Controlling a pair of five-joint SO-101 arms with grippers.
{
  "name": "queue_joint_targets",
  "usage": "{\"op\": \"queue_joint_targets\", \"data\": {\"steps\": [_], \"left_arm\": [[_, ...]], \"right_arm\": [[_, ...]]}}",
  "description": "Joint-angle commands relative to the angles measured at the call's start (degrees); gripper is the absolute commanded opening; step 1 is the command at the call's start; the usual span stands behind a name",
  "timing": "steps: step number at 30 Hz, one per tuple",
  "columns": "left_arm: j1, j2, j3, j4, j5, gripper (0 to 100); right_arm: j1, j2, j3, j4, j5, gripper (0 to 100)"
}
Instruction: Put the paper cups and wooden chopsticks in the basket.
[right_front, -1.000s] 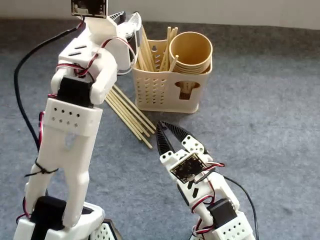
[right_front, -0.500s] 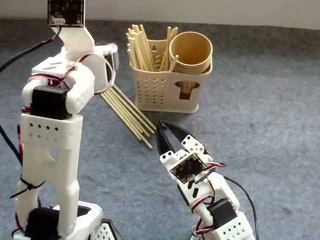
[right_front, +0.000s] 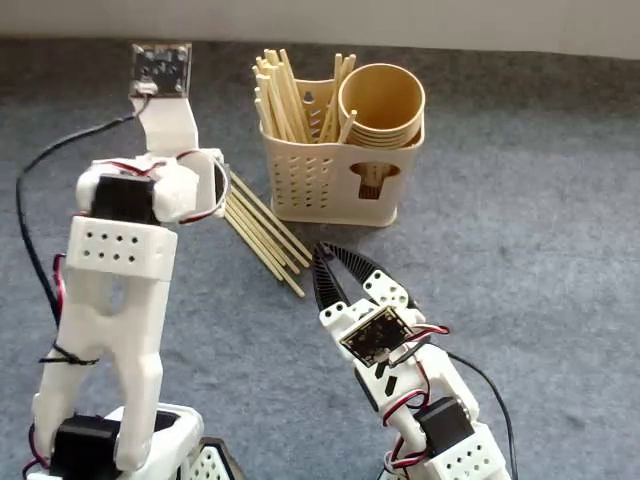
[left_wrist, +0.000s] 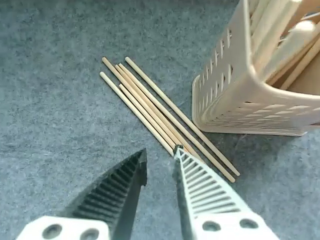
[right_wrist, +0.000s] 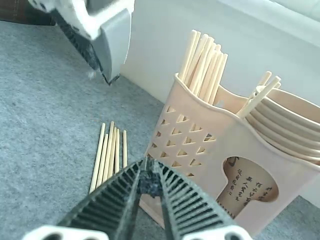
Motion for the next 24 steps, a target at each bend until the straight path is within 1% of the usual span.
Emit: {"op": "queue_joint_targets", "data": {"steps": [1,3,5,8,17,24], "left_arm": [[-1.63,-1.54,7.87,-9.41,0.0,11],[-2.42,-1.45,10.68,-12.48,0.7,11],[-3.91,-1.27,13.58,-15.03,3.52,11],[-4.62,1.8,14.46,-17.41,4.57,11],[-4.7,21.05,3.47,-17.23,4.84,11],[-4.79,28.35,-0.48,-17.49,4.92,11]], "right_arm": [[0.48,-0.57,5.58,0.22,0.62,0.6],[0.48,-0.57,5.58,0.22,0.62,0.6],[0.4,-0.57,5.58,0.22,0.62,0.6],[0.4,-0.57,5.58,0.22,0.62,0.6],[0.4,-0.57,5.58,0.22,0.62,0.6],[0.31,-0.57,5.58,0.22,0.62,0.6]]}}
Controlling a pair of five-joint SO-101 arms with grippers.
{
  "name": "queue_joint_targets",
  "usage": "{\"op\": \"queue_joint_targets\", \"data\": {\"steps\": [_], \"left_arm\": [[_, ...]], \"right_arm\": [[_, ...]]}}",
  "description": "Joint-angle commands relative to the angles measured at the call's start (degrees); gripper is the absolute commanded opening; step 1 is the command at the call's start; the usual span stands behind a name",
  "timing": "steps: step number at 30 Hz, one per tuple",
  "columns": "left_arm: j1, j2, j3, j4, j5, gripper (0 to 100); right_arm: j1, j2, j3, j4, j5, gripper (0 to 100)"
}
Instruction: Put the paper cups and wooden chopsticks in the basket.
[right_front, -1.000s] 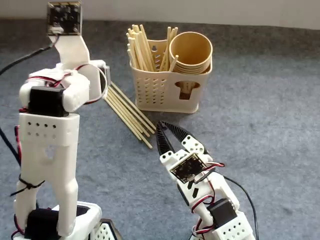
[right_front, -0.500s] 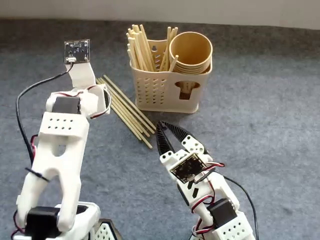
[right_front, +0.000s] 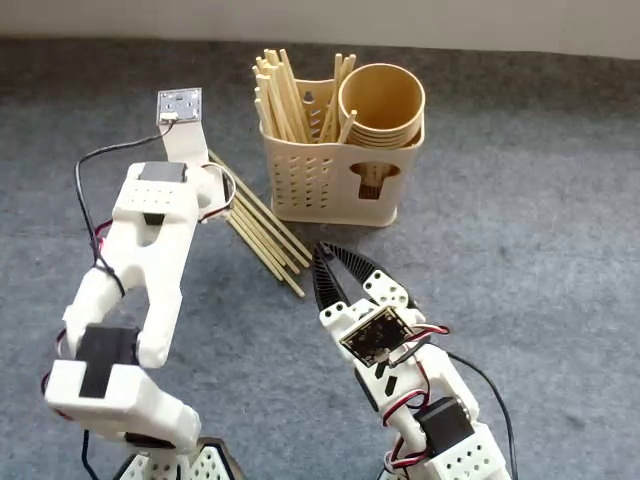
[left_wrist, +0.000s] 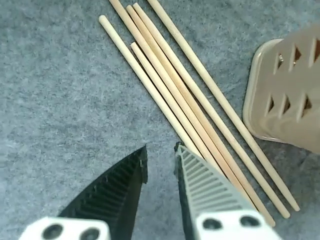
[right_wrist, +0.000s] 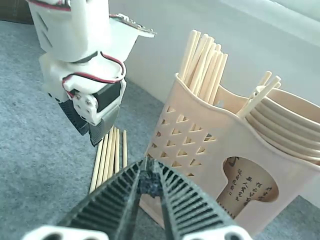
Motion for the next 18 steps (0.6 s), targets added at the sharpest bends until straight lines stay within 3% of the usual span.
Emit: {"op": "queue_joint_targets", "data": {"steps": [1,18], "left_arm": [[-0.84,2.77,-4.79,-1.14,1.23,11],[-0.84,16.75,-15.34,-0.88,4.22,11]], "right_arm": [[0.31,-0.57,5.58,0.22,0.62,0.6],[0.31,-0.57,5.58,0.22,0.62,0.6]]}}
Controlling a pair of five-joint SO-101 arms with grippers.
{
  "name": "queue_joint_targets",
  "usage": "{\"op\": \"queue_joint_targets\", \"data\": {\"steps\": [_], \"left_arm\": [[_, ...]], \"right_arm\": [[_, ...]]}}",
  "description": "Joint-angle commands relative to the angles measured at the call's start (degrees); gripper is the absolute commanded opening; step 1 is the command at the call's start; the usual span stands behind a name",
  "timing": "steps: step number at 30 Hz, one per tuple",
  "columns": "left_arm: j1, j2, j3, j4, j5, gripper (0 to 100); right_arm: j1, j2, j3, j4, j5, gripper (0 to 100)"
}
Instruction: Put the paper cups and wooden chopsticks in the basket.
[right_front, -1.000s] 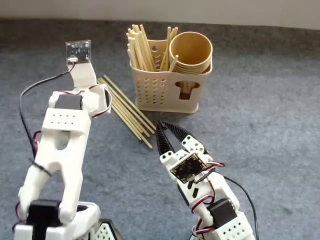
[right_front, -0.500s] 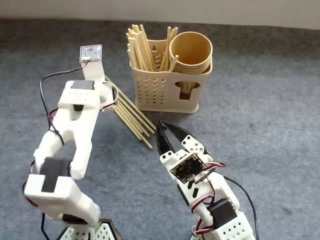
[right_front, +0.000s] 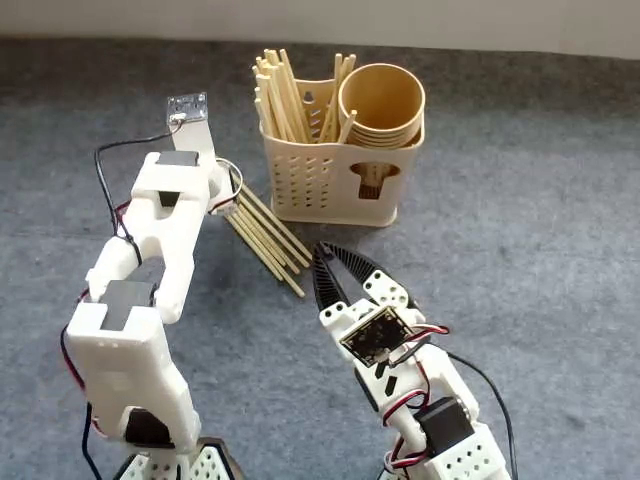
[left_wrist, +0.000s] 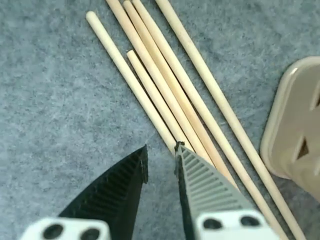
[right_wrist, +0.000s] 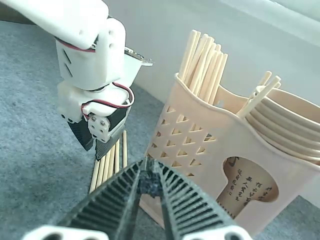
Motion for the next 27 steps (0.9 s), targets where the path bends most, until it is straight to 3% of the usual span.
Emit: {"op": "queue_joint_targets", "data": {"steps": [1,12,27], "left_arm": [[-0.66,-0.75,-2.86,-0.53,0.62,11],[-0.22,5.67,-6.81,0.26,0.44,11],[-0.31,21.14,-31.16,20.48,0.53,11]], "right_arm": [[0.31,-0.57,5.58,0.22,0.62,0.6],[0.31,-0.57,5.58,0.22,0.62,0.6],[0.31,-0.57,5.58,0.22,0.62,0.6]]}}
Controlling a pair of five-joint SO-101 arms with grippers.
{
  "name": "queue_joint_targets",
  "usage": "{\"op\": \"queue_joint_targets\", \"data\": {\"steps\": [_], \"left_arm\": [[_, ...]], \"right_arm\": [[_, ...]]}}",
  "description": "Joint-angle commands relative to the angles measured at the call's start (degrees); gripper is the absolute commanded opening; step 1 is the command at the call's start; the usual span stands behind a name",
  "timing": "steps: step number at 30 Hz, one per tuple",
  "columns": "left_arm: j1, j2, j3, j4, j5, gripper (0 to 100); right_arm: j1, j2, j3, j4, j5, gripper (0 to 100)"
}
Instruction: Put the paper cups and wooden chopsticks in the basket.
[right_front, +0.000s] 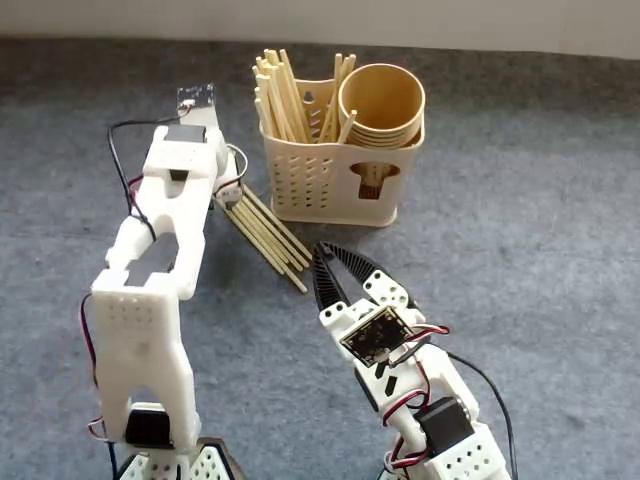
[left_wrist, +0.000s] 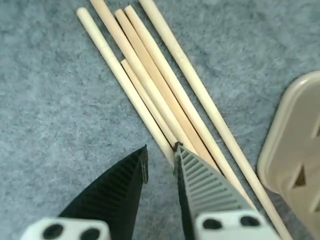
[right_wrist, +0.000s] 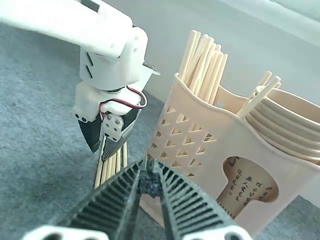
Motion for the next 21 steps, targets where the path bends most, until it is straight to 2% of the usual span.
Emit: {"op": "queue_joint_targets", "data": {"steps": [1,8,18,21], "left_arm": [[-0.31,4.18,-7.34,6.24,0.35,11],[-0.57,8.04,-13.41,14.68,0.44,10],[-0.57,8.04,-13.49,17.14,0.62,10],[-0.22,6.46,-14.73,20.48,3.34,10]], "right_arm": [[0.31,-0.57,5.58,0.22,0.62,0.6],[0.31,-0.57,5.58,0.22,0.62,0.6],[0.4,-0.57,5.58,0.22,0.62,0.6],[0.4,-0.57,5.58,0.22,0.62,0.6]]}}
